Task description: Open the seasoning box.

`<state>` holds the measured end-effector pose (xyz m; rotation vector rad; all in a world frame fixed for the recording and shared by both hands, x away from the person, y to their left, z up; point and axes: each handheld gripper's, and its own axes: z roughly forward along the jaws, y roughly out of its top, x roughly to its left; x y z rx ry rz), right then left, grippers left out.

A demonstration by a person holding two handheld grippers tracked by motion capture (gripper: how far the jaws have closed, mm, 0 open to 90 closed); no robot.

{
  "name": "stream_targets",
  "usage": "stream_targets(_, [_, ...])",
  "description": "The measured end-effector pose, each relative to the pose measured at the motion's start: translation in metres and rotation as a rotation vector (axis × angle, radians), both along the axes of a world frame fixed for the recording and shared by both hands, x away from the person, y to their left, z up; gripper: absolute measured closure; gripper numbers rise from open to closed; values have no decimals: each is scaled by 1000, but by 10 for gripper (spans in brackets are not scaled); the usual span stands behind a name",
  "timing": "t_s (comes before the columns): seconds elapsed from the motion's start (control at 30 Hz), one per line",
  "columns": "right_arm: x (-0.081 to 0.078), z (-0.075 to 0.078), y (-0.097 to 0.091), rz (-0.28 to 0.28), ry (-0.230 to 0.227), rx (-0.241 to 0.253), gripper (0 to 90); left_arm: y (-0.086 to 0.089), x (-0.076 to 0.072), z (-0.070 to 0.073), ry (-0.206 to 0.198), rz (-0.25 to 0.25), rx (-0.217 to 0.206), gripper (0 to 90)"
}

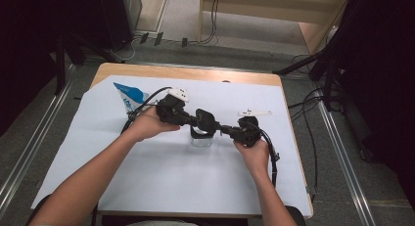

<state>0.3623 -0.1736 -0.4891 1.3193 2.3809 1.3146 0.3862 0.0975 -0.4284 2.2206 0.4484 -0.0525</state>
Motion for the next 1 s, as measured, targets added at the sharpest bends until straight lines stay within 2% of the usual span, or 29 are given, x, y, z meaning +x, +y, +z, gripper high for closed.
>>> stream_targets(0.23, [-1,0,0,-2,6,6,900,-12,0,3,-6,-7,-22,900])
stream_targets(0.33, [-1,-1,0,-3,9,13,900,-16,2,4,-6,-4,-2,900])
stream_targets(0.5, [-2,-1,0,-2,2,12,900,-26,4,9,-7,-3,-1,900])
stream_targets(0.67, [-4,-2,-1,-11,-1,20,900,-37,5,8,2,5,-29,900])
stream_targets(1.0, [-7,-3,0,-24,-2,28,900,-50,10,1,14,11,-21,900])
